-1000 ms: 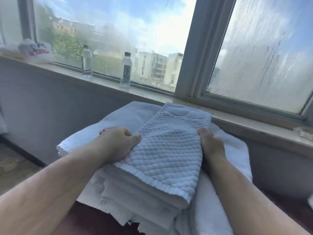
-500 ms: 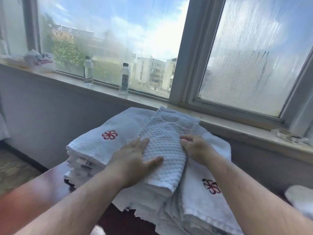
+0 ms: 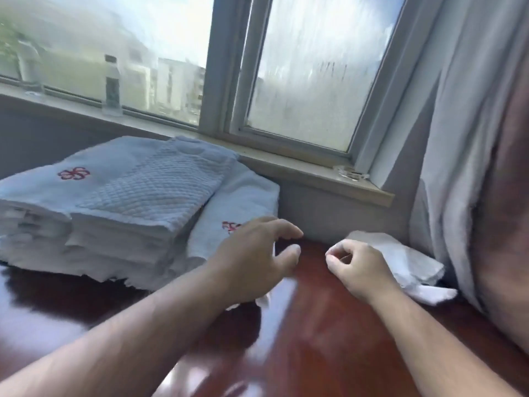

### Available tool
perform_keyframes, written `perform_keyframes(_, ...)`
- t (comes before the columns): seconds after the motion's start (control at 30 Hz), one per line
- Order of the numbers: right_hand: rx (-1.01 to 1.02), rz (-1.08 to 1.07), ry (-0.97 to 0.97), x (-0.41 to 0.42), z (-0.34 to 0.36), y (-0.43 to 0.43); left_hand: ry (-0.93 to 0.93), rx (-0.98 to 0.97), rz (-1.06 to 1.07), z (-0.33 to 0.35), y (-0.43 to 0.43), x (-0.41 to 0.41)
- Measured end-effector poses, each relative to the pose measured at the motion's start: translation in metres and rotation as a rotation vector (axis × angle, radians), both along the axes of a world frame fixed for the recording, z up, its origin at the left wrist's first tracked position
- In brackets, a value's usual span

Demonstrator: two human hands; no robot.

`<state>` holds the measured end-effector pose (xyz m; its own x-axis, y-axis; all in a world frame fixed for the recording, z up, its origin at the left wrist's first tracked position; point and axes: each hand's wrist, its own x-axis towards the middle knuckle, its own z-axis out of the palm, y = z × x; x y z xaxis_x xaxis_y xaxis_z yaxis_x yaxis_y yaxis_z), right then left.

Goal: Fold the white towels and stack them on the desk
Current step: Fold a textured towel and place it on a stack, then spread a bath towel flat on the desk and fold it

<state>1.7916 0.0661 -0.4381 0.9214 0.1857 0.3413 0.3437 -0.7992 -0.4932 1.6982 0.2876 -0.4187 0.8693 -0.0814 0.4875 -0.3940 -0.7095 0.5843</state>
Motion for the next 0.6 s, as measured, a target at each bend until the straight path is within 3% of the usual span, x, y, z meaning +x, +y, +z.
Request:
perform_keyframes(0.3,-0.013,-0.343,0.105,-0.011,-0.106,-0.132,0.263,-0.119,-0.081,-0.092,-0.12,0.059)
perform_keyframes(0.47,0.125,-0.482,-0.025,0.025,-0.123,-0.134,0.339,-0.116,-0.067,-0.136,-0.145,0.096)
perform_keyframes(0.6,0.066,-0.568,-0.089,0.071,-0.124,-0.14,0.31,-0.114,-0.08,-0.146,-0.151,0.12)
